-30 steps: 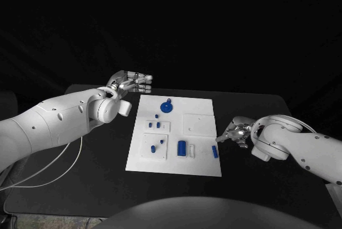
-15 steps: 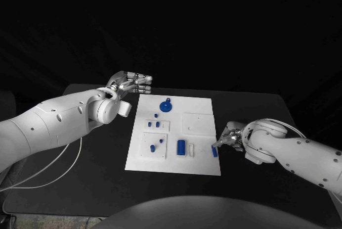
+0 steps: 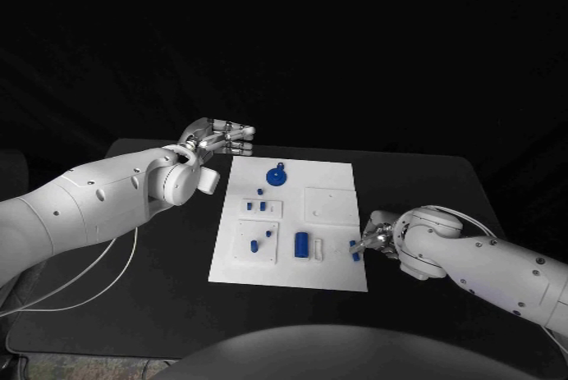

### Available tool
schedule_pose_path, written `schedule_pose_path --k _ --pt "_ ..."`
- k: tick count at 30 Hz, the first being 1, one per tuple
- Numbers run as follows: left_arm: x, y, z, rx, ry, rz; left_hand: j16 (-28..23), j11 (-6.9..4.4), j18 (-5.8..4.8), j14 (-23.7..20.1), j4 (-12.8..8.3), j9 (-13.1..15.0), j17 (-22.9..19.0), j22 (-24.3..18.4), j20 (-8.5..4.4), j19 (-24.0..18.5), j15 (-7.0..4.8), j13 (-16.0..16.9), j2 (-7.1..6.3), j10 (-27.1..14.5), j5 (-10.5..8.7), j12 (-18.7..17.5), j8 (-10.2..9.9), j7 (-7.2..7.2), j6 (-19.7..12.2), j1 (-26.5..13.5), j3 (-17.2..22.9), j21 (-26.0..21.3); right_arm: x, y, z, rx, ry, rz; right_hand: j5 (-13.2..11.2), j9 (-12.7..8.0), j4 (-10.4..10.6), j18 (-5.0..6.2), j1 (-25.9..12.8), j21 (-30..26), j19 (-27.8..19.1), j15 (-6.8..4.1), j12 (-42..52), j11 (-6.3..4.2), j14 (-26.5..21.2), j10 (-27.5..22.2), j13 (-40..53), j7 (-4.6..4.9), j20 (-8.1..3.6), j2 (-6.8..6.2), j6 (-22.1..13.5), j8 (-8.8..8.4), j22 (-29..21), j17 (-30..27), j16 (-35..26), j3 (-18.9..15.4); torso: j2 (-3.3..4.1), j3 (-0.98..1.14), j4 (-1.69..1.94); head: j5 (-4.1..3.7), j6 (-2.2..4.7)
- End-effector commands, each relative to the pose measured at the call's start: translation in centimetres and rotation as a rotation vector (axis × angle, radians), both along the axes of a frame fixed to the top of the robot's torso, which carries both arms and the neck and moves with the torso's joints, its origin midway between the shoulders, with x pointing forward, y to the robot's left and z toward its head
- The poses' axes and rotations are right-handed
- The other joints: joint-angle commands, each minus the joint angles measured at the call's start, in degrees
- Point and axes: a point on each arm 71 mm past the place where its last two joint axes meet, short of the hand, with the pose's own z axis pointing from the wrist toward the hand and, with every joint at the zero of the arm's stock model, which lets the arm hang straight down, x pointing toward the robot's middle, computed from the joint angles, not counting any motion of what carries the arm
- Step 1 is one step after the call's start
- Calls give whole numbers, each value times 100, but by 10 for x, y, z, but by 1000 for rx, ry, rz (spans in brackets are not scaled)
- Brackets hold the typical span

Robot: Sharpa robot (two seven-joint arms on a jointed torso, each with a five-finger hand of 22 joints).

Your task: Assemble the parts on the task board

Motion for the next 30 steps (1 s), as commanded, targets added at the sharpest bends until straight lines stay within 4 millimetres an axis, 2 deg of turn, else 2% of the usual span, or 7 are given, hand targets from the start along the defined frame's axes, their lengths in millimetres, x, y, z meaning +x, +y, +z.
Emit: schedule_pose_path --k 1,11,15,20,22,24,30 --pt "0 -3 1 -5 -8 -13 -13 -2 82 -38 -26 4 -4 -7 17 -16 9 -3 -19 -43 -38 -34 -13 -8 -41 -19 -5 -18 -1 -1 -3 -63 11 20 -13 -10 25 -44 -19 18 312 31 -35 -1 3 11 276 -1 21 -25 38 -29 -10 0 -10 -1 -2 -1 1 6 0" --pt "-1 -2 1 -4 -4 -15 -13 0 81 -51 -15 4 -4 -8 22 -24 12 -3 -5 -53 -38 -33 -14 -6 -54 -45 -18 -27 -4 5 -13 -101 13 49 -12 31 42 -52 19 14 311 30 -94 -5 3 12 250 -9 19 -35 43 -29 -7 0 -21 28 -1 -2 -4 29 0" --pt "-1 -3 1 -4 -3 -17 -13 0 81 -51 -15 4 -4 -8 22 -24 12 -3 -5 -53 -38 -33 -14 -6 -54 -45 -18 -27 -5 8 -15 -104 14 55 18 46 -80 -52 169 16 312 31 -75 -11 6 15 257 -19 25 73 33 -33 -6 1 -18 118 -1 0 2 27 0" --pt "-1 -3 0 -4 -1 -18 -13 3 80 -56 -14 3 -4 -9 23 -27 15 -3 -5 -59 -38 -34 -14 -2 -60 -47 -21 -31 -9 12 -21 -107 41 72 1139 74 -608 -45 164 10 308 31 -67 -13 2 -27 256 -24 32 243 -1 -34 -1 -18 -20 350 -4 -3 0 20 0" --pt "-1 -3 0 -4 0 -19 -13 3 80 -56 -14 3 -4 -9 23 -27 15 -3 -5 -59 -38 -34 -14 -2 -60 -47 -21 -31 -10 13 -23 -102 52 73 1336 81 -774 -42 117 -6 304 32 -81 -6 -3 -61 250 -10 31 304 -32 -34 0 -21 -20 547 -6 -7 -1 22 0" --pt "-1 -3 0 -4 1 -20 -13 3 80 -56 -14 3 -4 -9 23 -27 15 -3 -5 -59 -38 -34 -14 -2 -60 -47 -21 -31 -11 13 -24 -95 60 70 1823 93 -908 -37 74 -7 302 38 -53 8 -5 -100 274 36 34 329 -71 -31 6 -17 -14 735 -5 -6 -2 22 0" --pt "-1 -3 0 -4 2 -20 -12 10 81 -48 -11 4 -2 -7 23 -24 12 -3 -1 -63 -38 -34 -13 6 -66 -50 -23 -32 -11 15 -25 -61 50 46 2182 244 -1168 -10 -192 -4 302 49 -46 27 -17 -124 266 108 52 315 -109 -26 44 -21 -12 1617 -5 -2 1 31 0"
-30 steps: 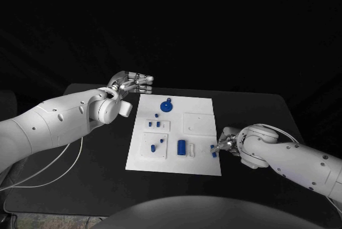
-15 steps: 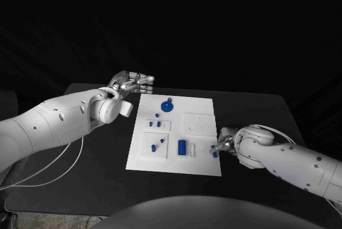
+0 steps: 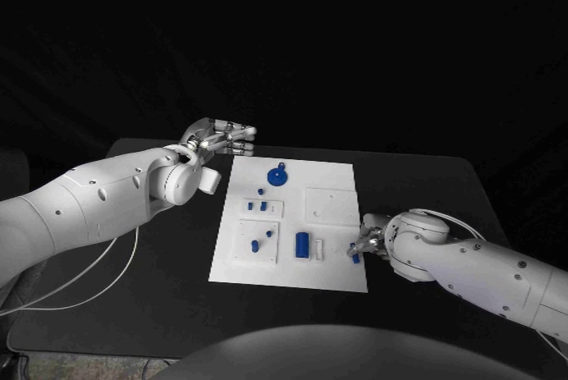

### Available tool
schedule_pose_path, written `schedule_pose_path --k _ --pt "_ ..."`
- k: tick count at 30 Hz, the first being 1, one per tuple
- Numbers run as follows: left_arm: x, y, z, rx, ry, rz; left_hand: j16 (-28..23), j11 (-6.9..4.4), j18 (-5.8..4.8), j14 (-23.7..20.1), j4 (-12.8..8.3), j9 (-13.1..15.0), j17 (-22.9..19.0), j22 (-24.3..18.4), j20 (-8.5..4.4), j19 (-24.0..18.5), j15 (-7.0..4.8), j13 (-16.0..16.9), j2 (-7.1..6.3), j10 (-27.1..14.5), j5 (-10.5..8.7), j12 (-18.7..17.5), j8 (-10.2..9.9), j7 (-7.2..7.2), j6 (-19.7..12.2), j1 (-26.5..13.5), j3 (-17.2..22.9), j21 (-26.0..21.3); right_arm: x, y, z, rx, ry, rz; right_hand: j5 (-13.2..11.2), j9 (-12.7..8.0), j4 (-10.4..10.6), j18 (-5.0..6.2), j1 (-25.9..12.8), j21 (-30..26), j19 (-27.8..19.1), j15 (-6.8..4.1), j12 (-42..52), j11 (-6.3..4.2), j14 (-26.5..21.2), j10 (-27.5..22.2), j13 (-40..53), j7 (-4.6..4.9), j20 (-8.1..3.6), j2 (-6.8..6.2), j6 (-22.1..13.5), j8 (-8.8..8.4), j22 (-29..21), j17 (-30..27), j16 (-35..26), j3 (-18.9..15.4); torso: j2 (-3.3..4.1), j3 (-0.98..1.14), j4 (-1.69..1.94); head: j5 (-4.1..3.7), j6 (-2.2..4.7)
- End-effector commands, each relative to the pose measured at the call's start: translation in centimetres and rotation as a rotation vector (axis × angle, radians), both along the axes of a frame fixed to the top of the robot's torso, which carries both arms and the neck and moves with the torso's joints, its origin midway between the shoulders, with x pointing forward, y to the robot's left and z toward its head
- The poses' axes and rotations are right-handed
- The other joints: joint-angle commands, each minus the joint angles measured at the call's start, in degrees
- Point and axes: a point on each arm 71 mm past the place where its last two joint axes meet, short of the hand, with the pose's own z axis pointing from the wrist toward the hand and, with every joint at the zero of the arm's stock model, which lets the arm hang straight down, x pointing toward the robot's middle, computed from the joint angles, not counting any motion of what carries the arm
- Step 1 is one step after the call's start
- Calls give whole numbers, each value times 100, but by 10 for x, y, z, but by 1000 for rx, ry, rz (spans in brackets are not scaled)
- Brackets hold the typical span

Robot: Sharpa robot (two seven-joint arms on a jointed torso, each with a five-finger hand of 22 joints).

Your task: Assemble the parts on the task board

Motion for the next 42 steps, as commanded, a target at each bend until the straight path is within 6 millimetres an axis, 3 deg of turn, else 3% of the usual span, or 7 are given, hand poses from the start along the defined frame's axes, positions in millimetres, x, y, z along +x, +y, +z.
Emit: schedule_pose_path --k 1,8,21,29,38,42 --pt "0 -2 1 -5 -2 -17 -12 -10 80 -29 -15 3 -3 -7 23 -25 -7 -3 -2 -42 -38 -33 -14 4 -37 -47 -22 -34 -10 -1 -14 -5 61 -24 100 -1995 -704 -3 -75 2 303 15 15 -9 10 -7 258 11 48 -71 -11 15 26 -8 -13 1128 1 2 3 10 0" --pt "0 -1 1 -3 -1 -13 -13 -3 80 -28 -17 3 -3 -6 22 -24 -7 -3 -1 -48 -37 -33 -14 16 -53 -46 -21 -35 -10 2 -10 98 39 -82 75 -1782 -710 0 -57 1 304 11 32 -22 7 12 240 3 45 -148 19 14 72 -19 -13 1473 3 7 -7 43 0" --pt "0 1 0 -2 0 -11 -13 -3 80 -28 -17 3 -3 -6 22 -24 -7 -3 -1 -48 -37 -33 -14 16 -53 -46 -21 -35 -4 18 12 363 15 -198 117 -1778 -709 5 18 -42 305 -2 15 -33 -1 15 216 -10 34 -186 91 12 76 -76 -70 1498 5 9 -5 64 0" --pt "0 1 0 -2 2 -12 -12 1 80 -24 -12 3 -2 -6 22 -24 -7 -3 -3 -52 -37 -33 -13 21 -61 -53 -20 -38 -5 26 15 397 29 -197 316 -1814 -709 1 12 -46 307 -6 10 -39 1 12 207 -18 30 -216 126 10 84 -79 -68 1449 3 3 -6 63 0" --pt "0 0 0 -2 4 -14 -13 6 80 -23 -11 3 -2 -6 22 -23 -8 -3 -9 -58 -37 -33 -14 26 -70 -55 -20 -38 -5 32 10 382 77 -184 348 -1834 -708 -3 12 -57 303 -4 -2 -39 -2 4 200 -20 30 -219 140 11 88 -81 -71 1433 4 0 3 59 0" --pt "0 1 0 -2 4 -14 -13 8 79 -24 0 3 -2 -6 23 -23 -6 -3 -7 -63 -36 -34 -14 29 -75 -68 -21 -40 -5 33 5 356 90 -179 367 -1845 -706 -4 6 -78 300 -3 -15 -38 -5 -4 194 -21 32 -219 145 11 86 -89 -80 1425 5 9 4 82 0"
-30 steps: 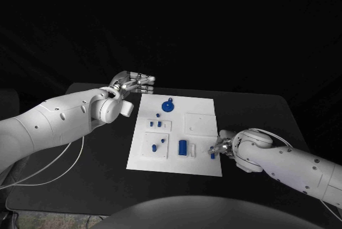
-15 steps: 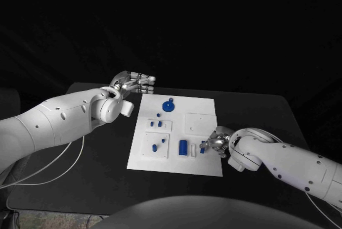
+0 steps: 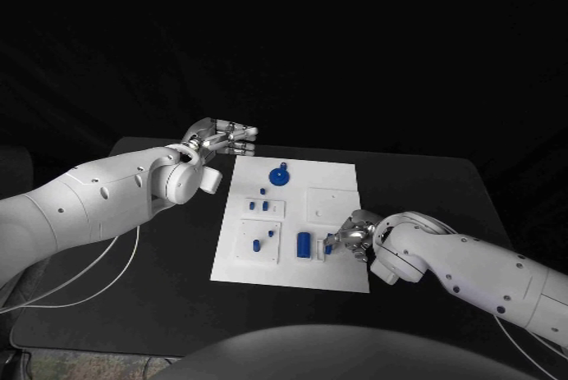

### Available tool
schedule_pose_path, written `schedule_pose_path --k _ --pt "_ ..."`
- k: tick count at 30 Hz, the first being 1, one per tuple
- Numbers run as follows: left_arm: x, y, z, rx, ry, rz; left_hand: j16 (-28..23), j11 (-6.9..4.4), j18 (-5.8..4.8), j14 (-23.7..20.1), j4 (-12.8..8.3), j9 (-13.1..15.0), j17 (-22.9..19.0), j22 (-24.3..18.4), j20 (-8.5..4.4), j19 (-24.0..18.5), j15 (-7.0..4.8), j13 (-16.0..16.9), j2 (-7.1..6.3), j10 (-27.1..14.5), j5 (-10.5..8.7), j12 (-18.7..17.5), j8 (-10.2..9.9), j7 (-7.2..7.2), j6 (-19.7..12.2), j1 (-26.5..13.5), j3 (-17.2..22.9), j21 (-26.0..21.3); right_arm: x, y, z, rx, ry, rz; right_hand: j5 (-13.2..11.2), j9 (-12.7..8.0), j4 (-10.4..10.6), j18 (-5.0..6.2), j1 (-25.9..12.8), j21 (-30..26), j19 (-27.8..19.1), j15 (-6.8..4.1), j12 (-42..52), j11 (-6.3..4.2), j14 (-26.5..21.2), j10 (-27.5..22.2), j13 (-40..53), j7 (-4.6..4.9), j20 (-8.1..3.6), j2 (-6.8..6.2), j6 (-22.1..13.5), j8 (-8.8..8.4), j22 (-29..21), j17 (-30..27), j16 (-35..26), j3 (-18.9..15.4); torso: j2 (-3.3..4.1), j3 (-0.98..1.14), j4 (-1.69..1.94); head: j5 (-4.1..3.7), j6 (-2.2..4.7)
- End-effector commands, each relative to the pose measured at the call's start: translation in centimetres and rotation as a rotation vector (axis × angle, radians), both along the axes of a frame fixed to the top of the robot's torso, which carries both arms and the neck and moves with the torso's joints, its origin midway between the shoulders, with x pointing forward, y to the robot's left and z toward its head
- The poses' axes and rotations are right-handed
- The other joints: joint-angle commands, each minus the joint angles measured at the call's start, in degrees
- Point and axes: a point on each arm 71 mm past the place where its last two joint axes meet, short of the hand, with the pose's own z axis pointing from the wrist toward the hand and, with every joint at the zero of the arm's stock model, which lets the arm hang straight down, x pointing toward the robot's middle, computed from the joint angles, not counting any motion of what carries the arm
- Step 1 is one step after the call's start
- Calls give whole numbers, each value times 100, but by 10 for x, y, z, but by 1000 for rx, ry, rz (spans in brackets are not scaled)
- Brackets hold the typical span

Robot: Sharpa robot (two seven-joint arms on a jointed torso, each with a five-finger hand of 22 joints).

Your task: Assemble the parts on the task board

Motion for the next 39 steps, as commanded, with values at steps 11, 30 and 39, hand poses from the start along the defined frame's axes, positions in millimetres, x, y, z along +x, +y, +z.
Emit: schedule_pose_path --k 11,30,39 --pt "0 -2 1 -7 -1 -18 -13 -9 79 -27 9 4 -2 -7 24 -26 -5 -3 -11 -50 -36 -33 -13 -14 -42 -73 -20 -42 -2 7 -10 -55 32 38 45 -23 -925 -6 65 -48 300 -22 -46 -37 -5 5 174 -7 34 -10 59 19 5 -22 -58 875 1 3 -9 31 0" --pt "0 -3 0 -6 3 -20 -13 0 80 -36 47 4 -2 -7 28 -30 -1 -2 -15 -62 -37 -32 -13 -2 -57 -97 -14 -48 -2 15 -11 -30 24 44 -156 -21 -915 -9 52 -74 303 -21 -44 -35 -3 -1 168 -13 34 37 46 19 12 -26 -73 748 -1 -1 -6 32 0" --pt "0 -3 0 -6 6 -22 -15 2 80 -45 53 4 -3 -8 31 -35 2 -2 -24 -72 -37 -33 -14 -2 -66 -91 -11 -53 -2 18 -10 -10 22 51 -1411 91 -816 -26 158 -98 310 -25 -25 -49 11 14 163 -110 34 232 18 22 -7 -26 -74 65 2 2 -3 60 0"
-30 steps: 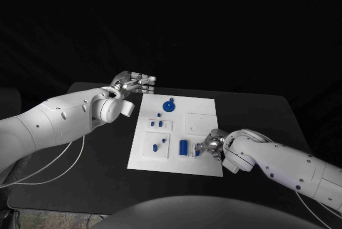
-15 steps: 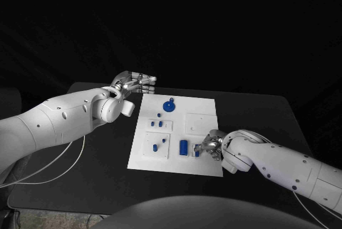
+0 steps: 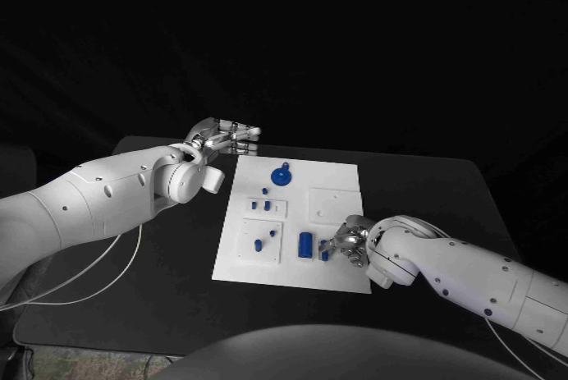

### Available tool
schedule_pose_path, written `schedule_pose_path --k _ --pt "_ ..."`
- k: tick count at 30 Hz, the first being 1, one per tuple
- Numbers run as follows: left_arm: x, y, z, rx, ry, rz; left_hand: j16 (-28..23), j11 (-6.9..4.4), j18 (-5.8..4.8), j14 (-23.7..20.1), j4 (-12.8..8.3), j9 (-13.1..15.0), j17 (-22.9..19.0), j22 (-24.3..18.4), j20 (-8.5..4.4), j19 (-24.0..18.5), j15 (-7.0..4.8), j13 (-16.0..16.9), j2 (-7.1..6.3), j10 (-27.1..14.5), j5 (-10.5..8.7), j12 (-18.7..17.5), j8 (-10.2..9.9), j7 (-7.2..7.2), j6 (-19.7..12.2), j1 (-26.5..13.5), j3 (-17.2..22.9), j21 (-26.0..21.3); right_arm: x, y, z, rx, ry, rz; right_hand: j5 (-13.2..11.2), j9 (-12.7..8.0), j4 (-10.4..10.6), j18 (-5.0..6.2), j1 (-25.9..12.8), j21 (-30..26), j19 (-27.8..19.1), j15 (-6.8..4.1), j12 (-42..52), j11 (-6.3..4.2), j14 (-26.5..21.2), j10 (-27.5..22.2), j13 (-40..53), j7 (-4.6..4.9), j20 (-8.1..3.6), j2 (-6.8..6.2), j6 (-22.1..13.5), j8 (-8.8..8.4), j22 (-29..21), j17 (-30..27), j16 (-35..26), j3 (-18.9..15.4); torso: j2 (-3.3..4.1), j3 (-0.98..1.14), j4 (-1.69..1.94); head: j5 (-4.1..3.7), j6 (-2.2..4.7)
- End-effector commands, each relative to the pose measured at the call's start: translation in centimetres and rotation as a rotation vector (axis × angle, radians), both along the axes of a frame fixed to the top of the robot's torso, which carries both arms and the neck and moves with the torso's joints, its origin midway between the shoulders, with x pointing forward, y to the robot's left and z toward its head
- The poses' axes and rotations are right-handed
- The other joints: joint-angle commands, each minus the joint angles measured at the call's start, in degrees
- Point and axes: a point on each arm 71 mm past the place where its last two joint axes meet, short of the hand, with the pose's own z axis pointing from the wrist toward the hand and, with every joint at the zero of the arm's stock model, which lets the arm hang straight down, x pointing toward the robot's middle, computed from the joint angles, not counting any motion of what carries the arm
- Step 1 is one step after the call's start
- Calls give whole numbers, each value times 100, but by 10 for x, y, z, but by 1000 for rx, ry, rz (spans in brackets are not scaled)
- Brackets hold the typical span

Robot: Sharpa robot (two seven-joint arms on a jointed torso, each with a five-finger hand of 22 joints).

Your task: Assemble the parts on the task board

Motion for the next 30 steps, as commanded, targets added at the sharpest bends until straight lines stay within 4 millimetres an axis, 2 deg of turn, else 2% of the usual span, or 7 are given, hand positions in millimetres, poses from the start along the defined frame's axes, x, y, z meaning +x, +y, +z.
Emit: schedule_pose_path --k 1,4,6,11,19,27,30 --pt "0 -3 0 -7 0 -20 -15 1 80 -45 37 3 -3 -8 10 -14 2 -3 -23 -31 -37 -33 -14 -10 -32 -46 5 -31 -1 3 0 18 1 18 -217 29 -418 -26 24 -41 311 -31 5 -53 15 16 164 -59 33 75 -23 16 -14 -5 -14 221 2 0 1 10 0" --pt "0 -3 0 -7 1 -20 -14 2 80 -50 39 3 -3 -9 11 -16 3 -3 -24 -36 -38 -33 -14 -8 -36 -46 6 -34 -1 2 0 19 1 16 -926 -67 -251 -31 -76 -48 311 -35 22 -62 13 21 170 -89 27 72 -4 8 -24 -8 -19 -107 0 -2 -1 11 0" --pt "0 -3 0 -6 1 -20 -14 2 80 -53 41 3 -3 -9 12 -18 4 -3 -24 -39 -38 -33 -14 -6 -39 -46 7 -35 0 2 0 19 0 14 -1137 -137 -156 -31 -103 -52 312 -35 21 -51 16 19 169 -97 25 45 10 6 -29 -2 -13 -265 -1 -1 -3 11 0" --pt "-1 -3 0 -7 3 -25 -15 3 79 -61 41 3 -4 -11 15 -26 8 -3 -31 -44 -39 -33 -14 -9 -43 -42 7 -42 0 3 0 21 -3 10 -1179 -301 137 -42 -220 -57 313 -44 7 -48 12 23 166 -88 4 6 42 10 -38 18 -13 -711 3 2 -3 17 0" --pt "-1 -4 0 -6 4 -27 -14 5 78 -75 45 4 -4 -12 19 -37 11 -2 -35 -52 -39 -32 -13 -7 -50 -46 7 -50 0 3 1 28 -7 6 -1177 -414 551 -38 -330 -55 313 -39 -17 -31 14 25 169 -43 7 259 47 16 -47 40 -28 -1670 3 3 -5 10 0" --pt "-1 -3 0 -5 5 -26 -14 8 78 -80 48 3 -4 -12 21 -39 14 -3 -39 -58 -40 -33 -15 -2 -59 -48 7 -53 -1 3 1 38 -7 17 -1176 -507 683 -36 -137 -55 311 -34 -48 -27 25 25 179 -38 10 492 60 21 -59 76 -54 -2389 2 5 -3 14 0" --pt "-1 -3 0 -4 5 -26 -14 8 78 -80 48 3 -4 -12 21 -39 14 -3 -39 -58 -40 -33 -15 -2 -59 -48 7 -53 -2 2 2 41 -5 28 -1175 -511 628 -36 -62 -61 311 -39 -49 -34 24 32 181 -45 8 502 69 18 -61 77 -63 -2379 3 5 -2 23 0"
